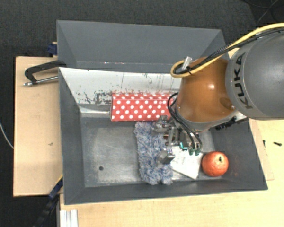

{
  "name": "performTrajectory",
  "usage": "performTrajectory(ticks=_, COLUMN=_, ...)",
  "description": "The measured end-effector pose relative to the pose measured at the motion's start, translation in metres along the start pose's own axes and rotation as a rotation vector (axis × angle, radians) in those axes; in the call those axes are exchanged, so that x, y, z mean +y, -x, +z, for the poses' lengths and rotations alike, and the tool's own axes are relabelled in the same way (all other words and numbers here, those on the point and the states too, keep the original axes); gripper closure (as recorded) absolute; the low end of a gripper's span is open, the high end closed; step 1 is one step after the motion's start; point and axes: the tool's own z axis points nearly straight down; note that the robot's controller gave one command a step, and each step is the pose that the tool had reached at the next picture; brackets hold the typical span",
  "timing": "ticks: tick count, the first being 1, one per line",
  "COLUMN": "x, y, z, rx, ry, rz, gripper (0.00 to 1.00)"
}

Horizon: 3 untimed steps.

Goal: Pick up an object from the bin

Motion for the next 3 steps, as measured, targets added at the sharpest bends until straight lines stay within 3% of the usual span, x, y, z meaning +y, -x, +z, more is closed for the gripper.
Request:
performTrajectory(ticks=1, x=0.0, y=0.002, z=-0.004, rx=-0.008, ry=0.001, rz=0.001, gripper=0.0)
performTrajectory(ticks=3, x=0.001, y=0.008, z=0.046, rx=-0.006, ry=-0.001, rz=-0.486, gripper=0.0)
